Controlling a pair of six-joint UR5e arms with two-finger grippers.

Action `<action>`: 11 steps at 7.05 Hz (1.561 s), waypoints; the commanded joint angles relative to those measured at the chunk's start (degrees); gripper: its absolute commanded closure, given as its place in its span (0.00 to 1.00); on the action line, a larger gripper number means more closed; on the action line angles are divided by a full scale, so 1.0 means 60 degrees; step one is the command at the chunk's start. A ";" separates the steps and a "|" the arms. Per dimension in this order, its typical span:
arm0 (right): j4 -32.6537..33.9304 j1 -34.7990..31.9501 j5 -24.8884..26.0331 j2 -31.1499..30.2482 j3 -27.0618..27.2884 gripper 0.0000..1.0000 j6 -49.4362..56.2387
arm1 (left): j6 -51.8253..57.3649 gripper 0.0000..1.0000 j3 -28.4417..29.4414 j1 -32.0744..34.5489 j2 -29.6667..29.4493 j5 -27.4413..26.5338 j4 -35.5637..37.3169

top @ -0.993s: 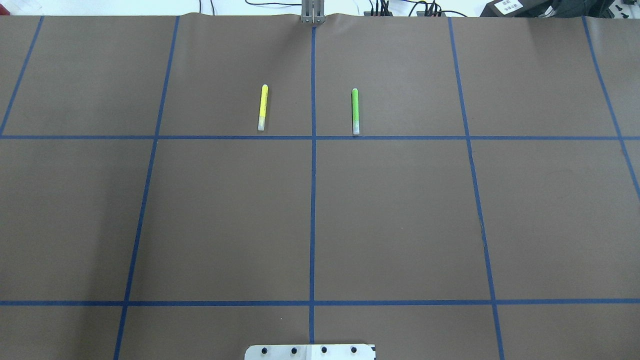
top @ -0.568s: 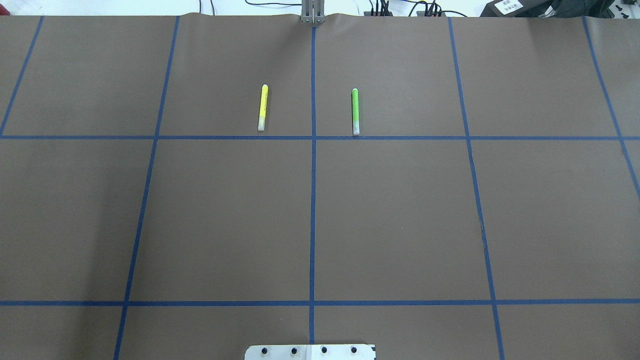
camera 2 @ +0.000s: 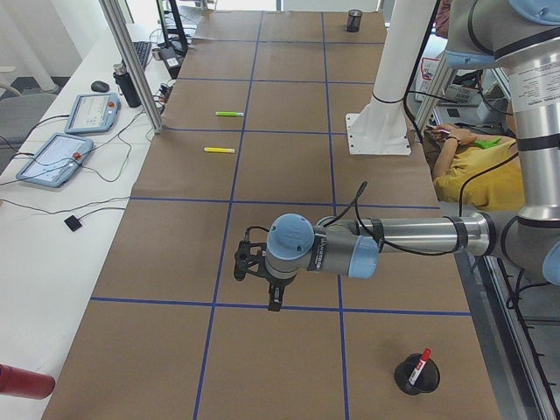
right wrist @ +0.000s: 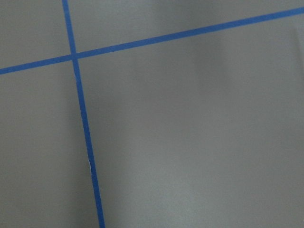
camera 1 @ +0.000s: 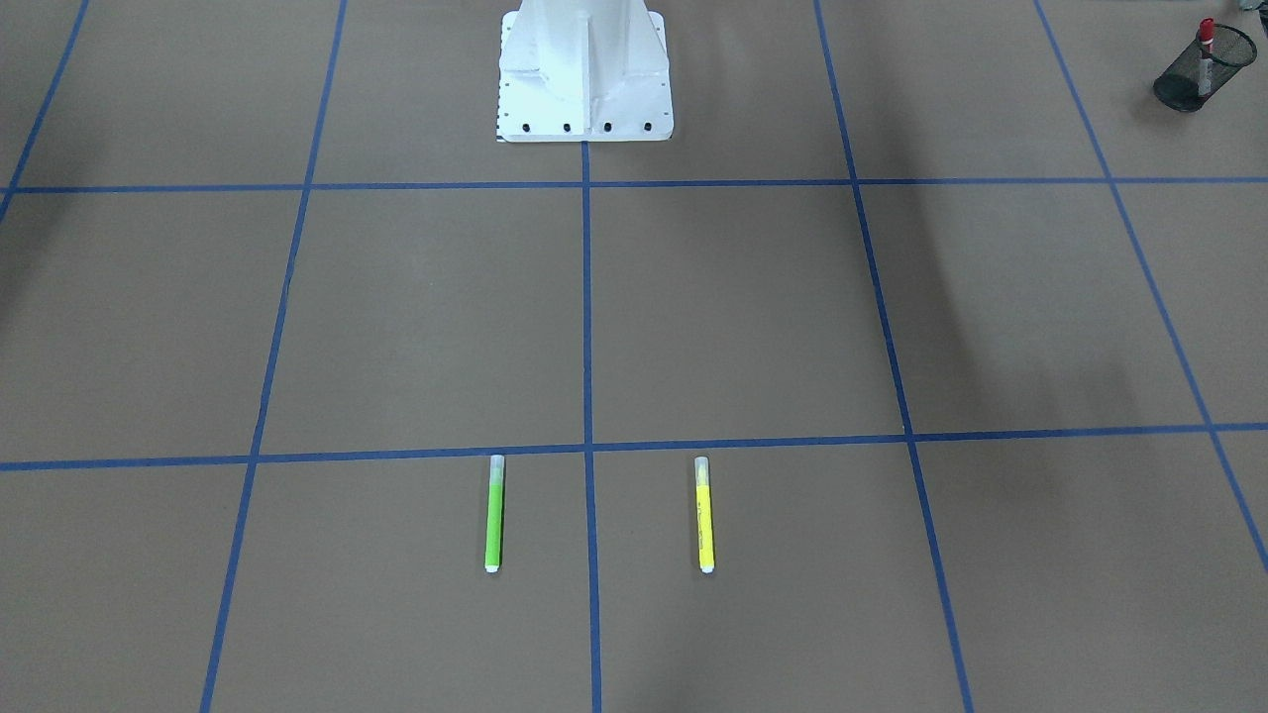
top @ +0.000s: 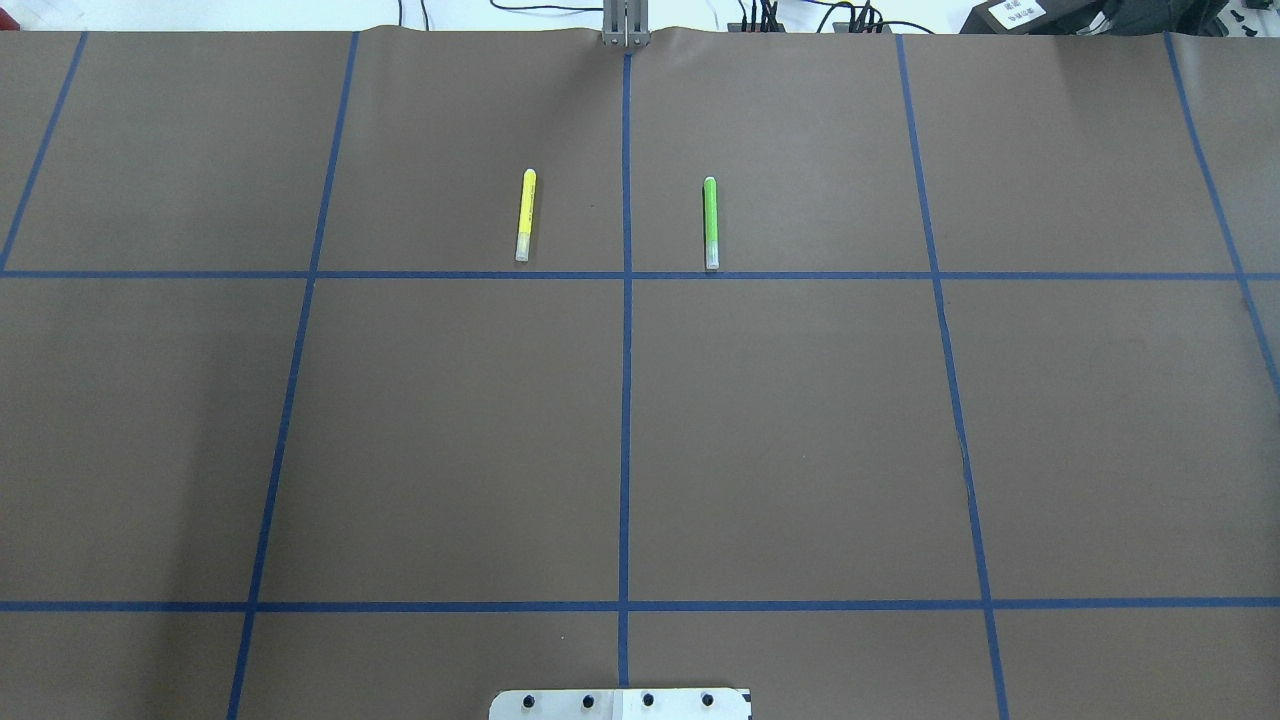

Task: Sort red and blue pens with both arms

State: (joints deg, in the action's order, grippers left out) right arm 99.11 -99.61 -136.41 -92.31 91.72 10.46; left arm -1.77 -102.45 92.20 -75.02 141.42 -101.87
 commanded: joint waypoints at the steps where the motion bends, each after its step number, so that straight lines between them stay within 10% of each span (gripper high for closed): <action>1: -0.0025 0.1535 0.0073 0.0923 0.0152 0.00 -0.1206 | -0.0056 0.00 0.0025 0.0000 -0.0123 -0.0015 0.0029; 11: -0.0888 0.2890 0.1187 -0.0377 0.2043 0.00 -0.2915 | -0.0040 0.00 0.0200 -0.0366 -0.1442 -0.0954 0.1509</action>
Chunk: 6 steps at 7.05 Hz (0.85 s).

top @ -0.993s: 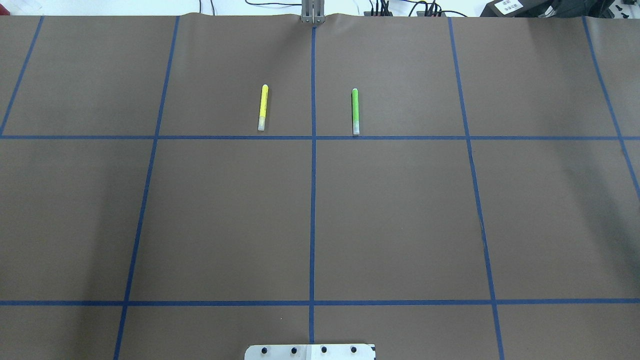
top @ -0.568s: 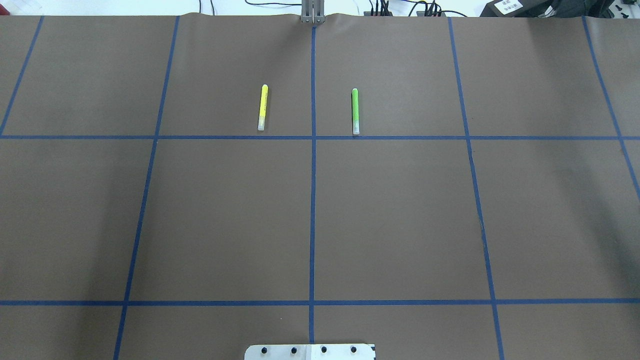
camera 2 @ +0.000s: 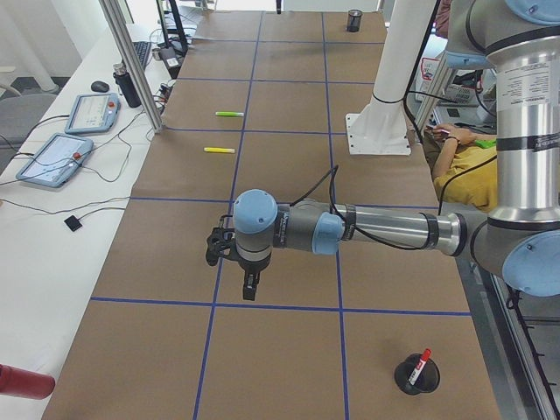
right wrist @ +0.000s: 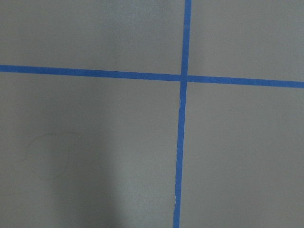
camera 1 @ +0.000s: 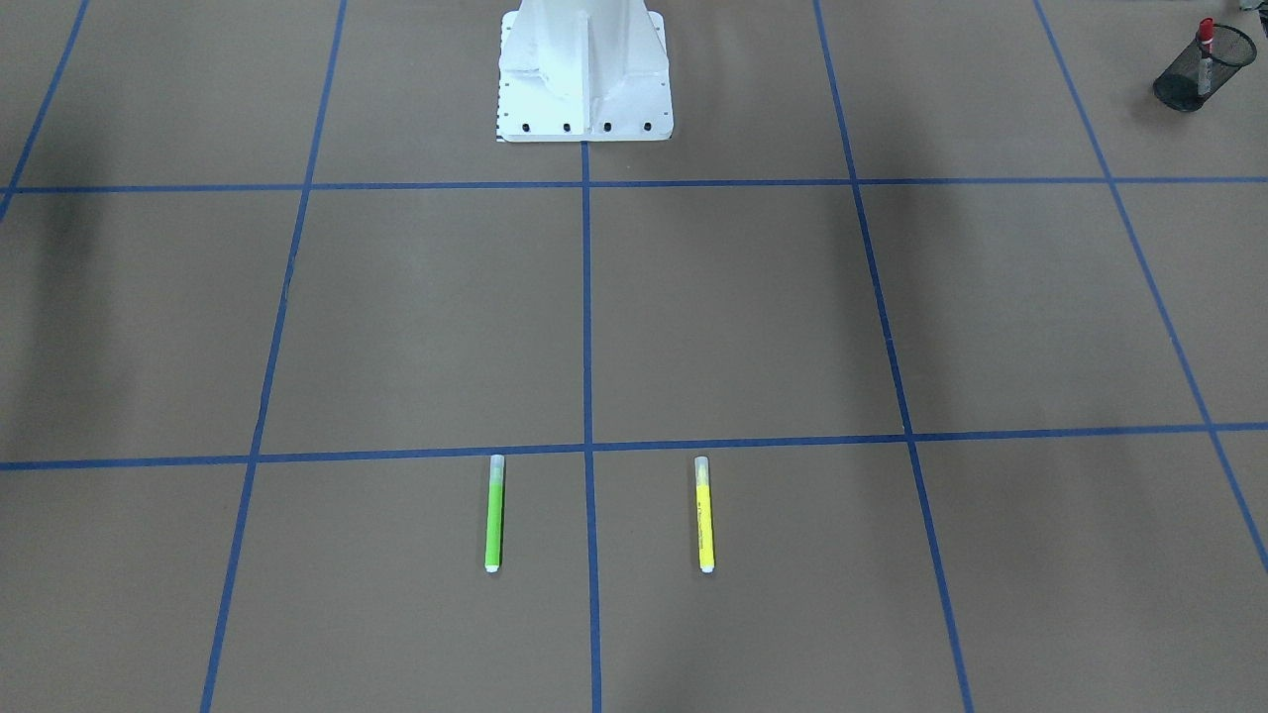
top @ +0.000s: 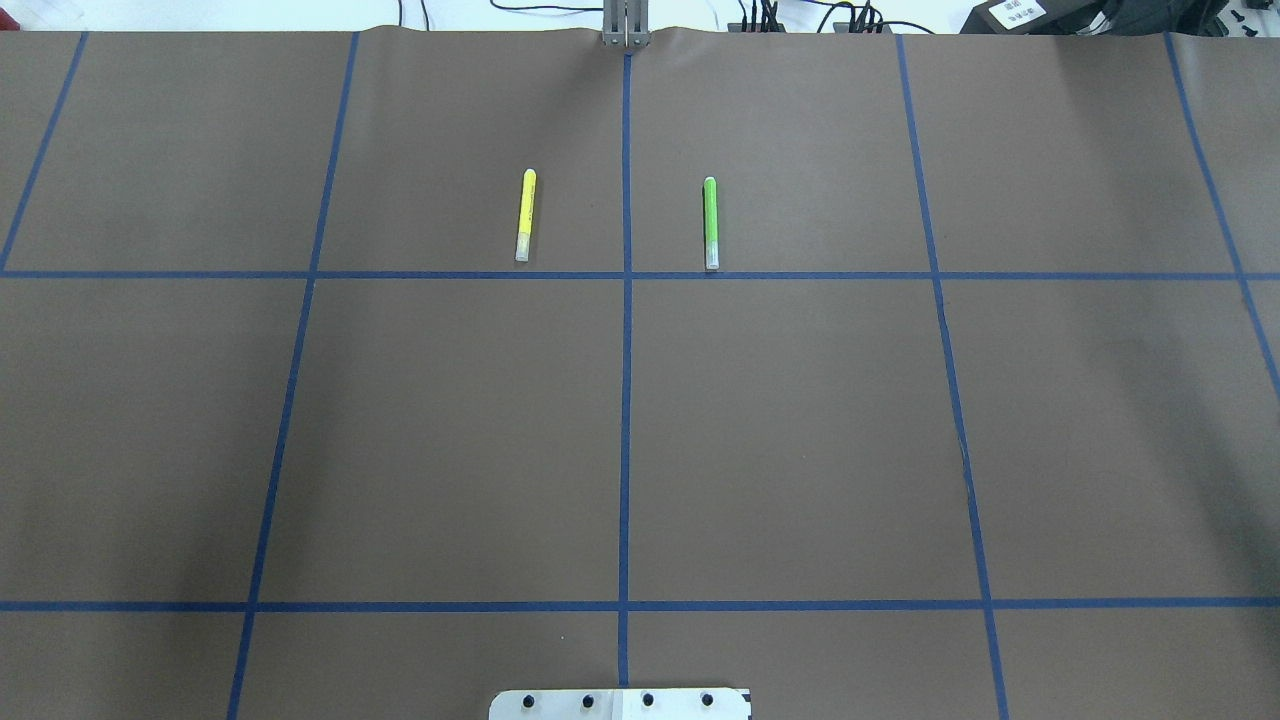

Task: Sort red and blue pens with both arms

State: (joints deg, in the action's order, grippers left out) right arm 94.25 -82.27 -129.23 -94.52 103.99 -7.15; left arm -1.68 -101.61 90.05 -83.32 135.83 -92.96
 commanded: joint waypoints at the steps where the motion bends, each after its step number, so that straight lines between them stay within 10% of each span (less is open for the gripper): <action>1: -0.0195 0.0000 0.0005 0.0005 -0.0017 0.00 0.0092 | -0.0100 0.00 0.0104 -0.0009 -0.0116 -0.0006 -0.0019; 6: -0.0357 0.0000 0.0005 0.0005 -0.0003 0.00 0.0063 | 0.0017 0.00 0.0236 0.0006 -0.0423 0.0023 -0.0093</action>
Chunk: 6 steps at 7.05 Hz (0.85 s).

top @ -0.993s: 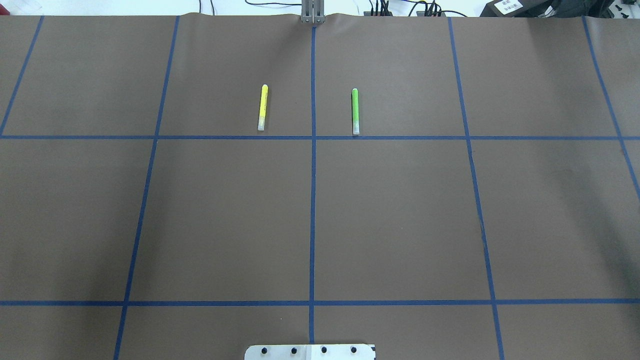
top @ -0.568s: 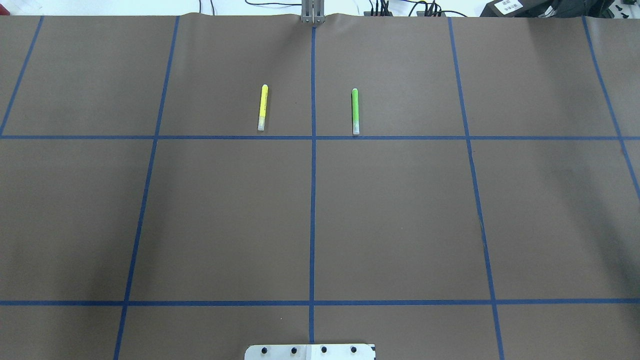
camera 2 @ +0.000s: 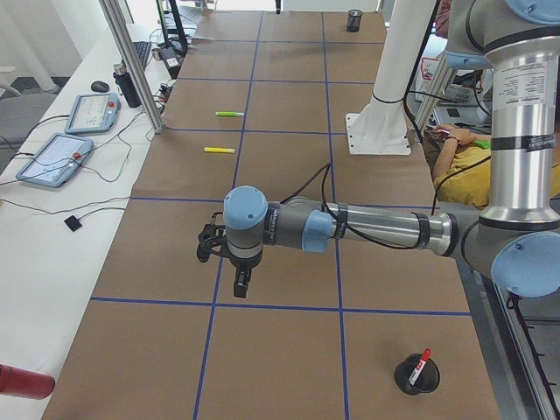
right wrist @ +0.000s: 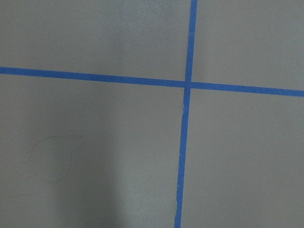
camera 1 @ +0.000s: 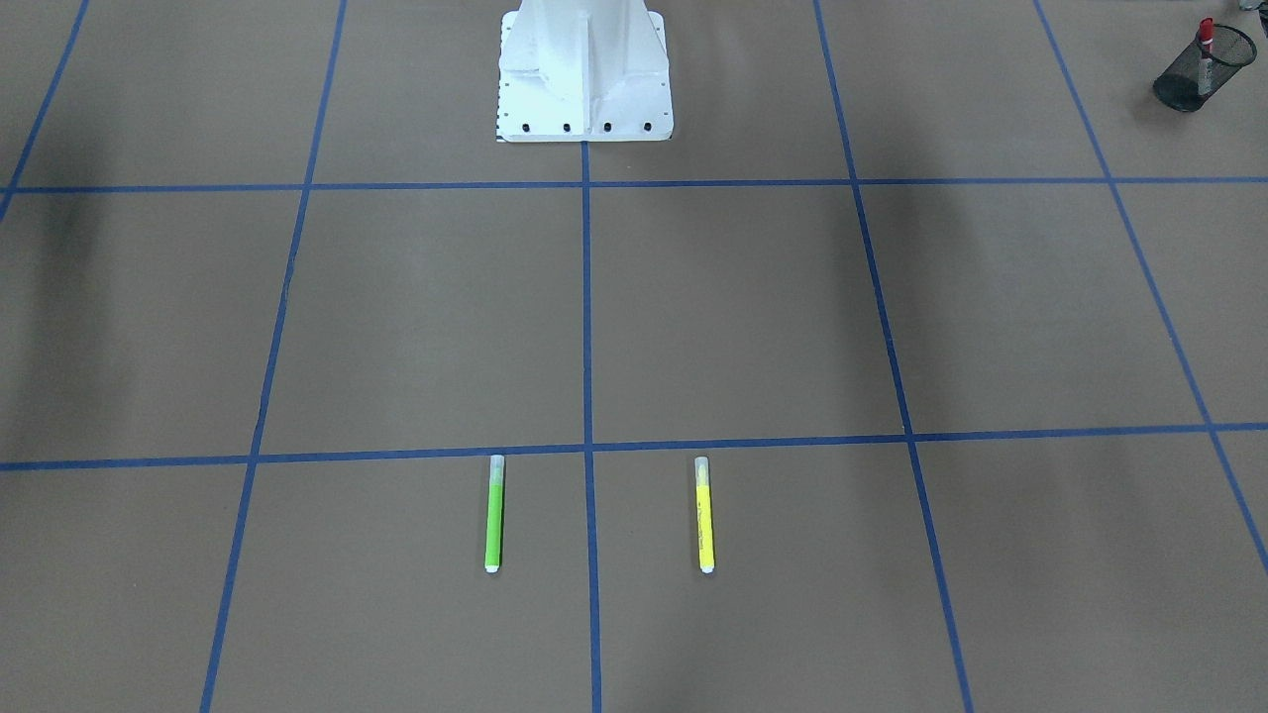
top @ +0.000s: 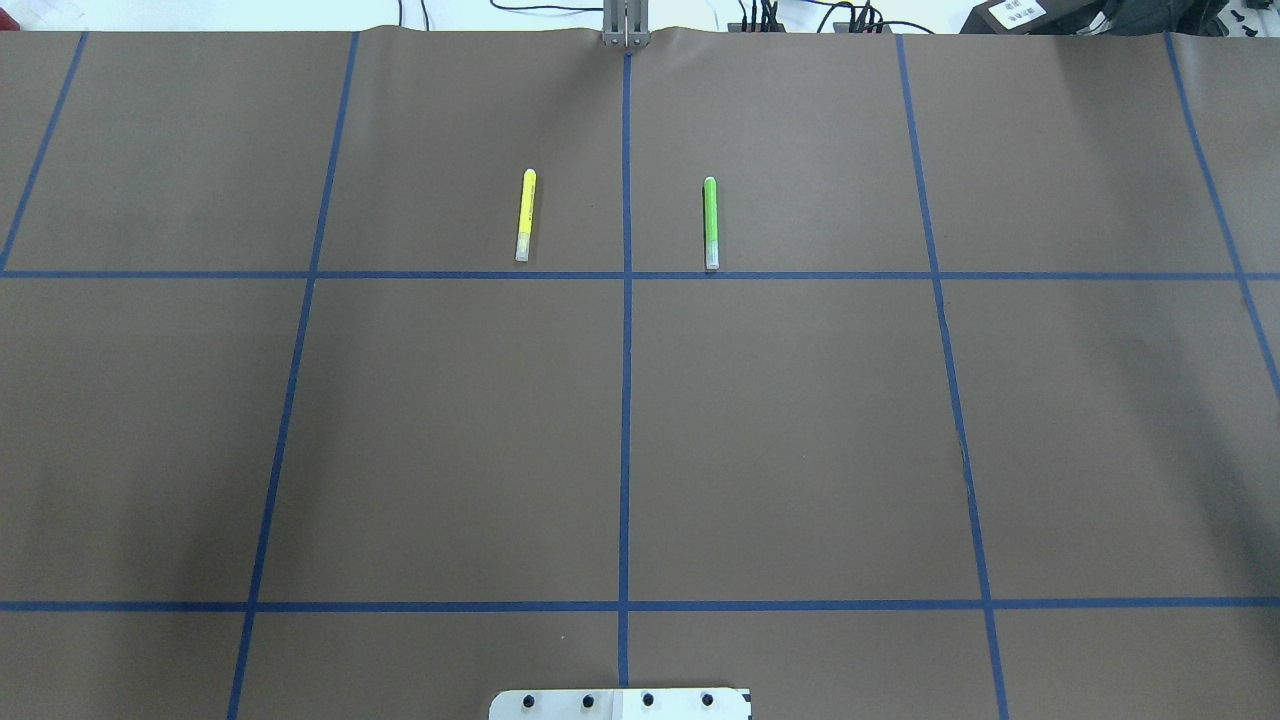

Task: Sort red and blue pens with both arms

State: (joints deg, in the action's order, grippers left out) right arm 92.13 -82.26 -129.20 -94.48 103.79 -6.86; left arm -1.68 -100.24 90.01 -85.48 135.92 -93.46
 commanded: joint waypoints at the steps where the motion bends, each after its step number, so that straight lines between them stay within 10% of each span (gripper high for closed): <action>1: -0.0018 0.0000 0.0000 0.0029 0.0016 0.00 0.0016 | 0.0001 0.00 -0.0065 0.0013 -0.0021 -0.0080 0.0049; 6: -0.0384 0.0000 0.0000 0.0029 -0.0203 0.00 -0.0058 | 0.0016 0.00 -0.0212 -0.0002 0.0009 -0.0066 -0.0229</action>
